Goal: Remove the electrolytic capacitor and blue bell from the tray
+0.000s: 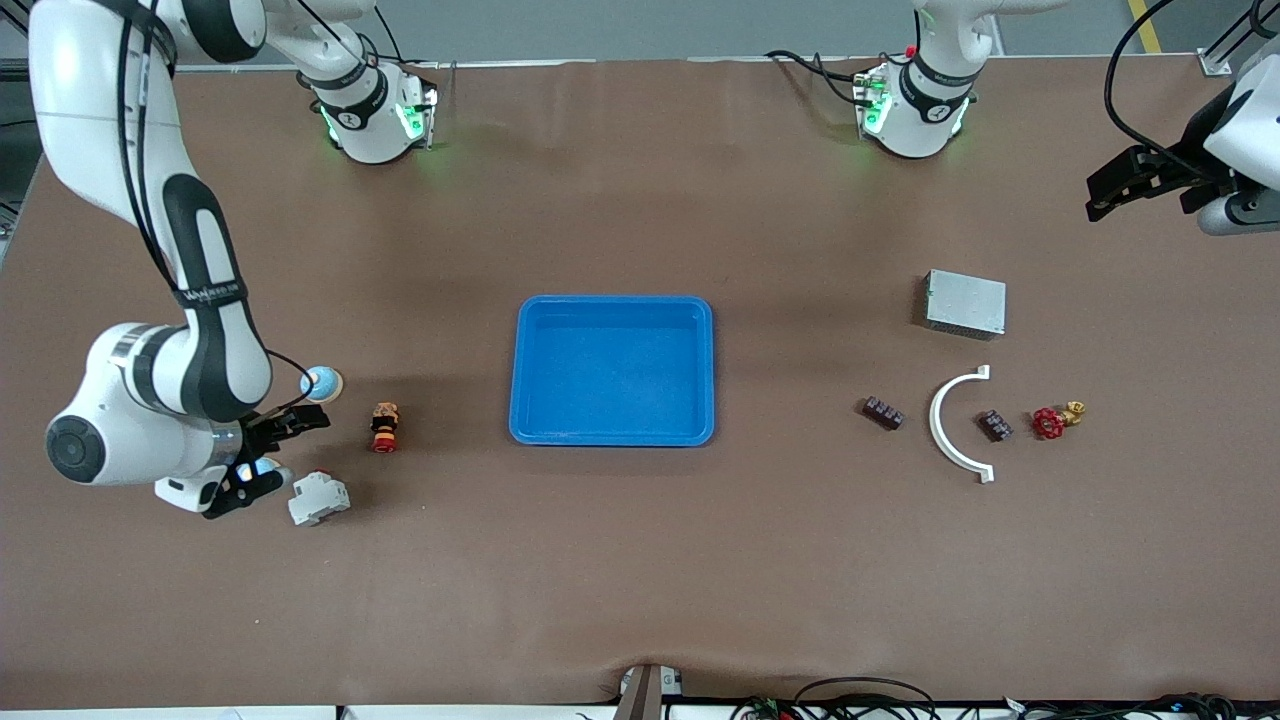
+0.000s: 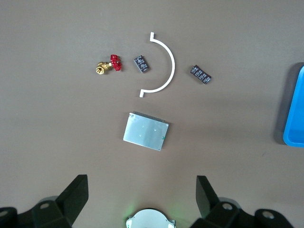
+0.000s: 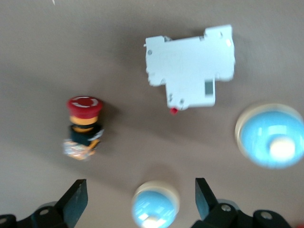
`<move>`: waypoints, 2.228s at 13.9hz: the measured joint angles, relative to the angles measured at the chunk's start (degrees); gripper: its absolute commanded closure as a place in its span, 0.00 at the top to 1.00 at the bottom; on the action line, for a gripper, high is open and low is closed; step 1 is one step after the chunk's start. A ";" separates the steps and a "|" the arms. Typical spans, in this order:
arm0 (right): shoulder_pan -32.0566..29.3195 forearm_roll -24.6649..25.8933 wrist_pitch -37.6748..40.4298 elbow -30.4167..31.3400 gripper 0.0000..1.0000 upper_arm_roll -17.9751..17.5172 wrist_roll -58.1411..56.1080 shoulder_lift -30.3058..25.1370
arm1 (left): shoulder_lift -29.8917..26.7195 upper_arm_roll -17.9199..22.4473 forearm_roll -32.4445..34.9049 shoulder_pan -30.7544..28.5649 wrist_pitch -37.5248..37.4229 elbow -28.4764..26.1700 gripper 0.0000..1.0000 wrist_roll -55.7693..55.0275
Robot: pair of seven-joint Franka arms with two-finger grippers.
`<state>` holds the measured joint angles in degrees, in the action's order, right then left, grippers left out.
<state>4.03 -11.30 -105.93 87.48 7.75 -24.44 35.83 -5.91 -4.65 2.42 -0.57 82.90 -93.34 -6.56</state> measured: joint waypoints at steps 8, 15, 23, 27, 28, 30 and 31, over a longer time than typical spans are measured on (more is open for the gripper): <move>-0.72 1.88 2.36 4.40 1.00 0.80 8.82 -14.79 | 0.00 -0.48 0.00 0.08 0.60 -0.35 1.00 0.00; -0.70 2.42 2.49 12.39 1.00 0.78 21.03 -32.77 | -2.00 -0.64 -0.06 0.44 3.57 -2.18 1.00 0.00; 0.52 8.14 4.69 17.10 1.00 -2.31 21.63 -44.40 | -4.39 -0.59 -2.88 0.25 5.93 -5.19 1.00 0.00; 0.53 9.01 17.87 6.45 1.00 -2.83 22.98 -43.67 | -4.41 -0.49 -2.88 0.23 5.94 -5.18 1.00 0.00; 0.48 9.07 18.22 5.64 1.00 -2.78 23.23 -43.21 | -4.42 -0.46 -2.88 0.23 5.95 -5.18 1.00 0.00; 0.37 9.42 18.05 5.23 1.00 -2.65 23.39 -41.36 | -4.43 -0.45 -2.88 0.22 5.95 -5.00 1.00 0.00; 0.35 9.77 17.80 5.06 1.00 -2.64 23.39 -40.34 | -4.44 -0.45 -2.88 0.22 5.95 -4.83 1.00 0.00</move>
<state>4.38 -1.53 -88.13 92.54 5.11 -1.05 -4.51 -10.35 -5.11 -0.46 -0.35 88.86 -98.16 -6.56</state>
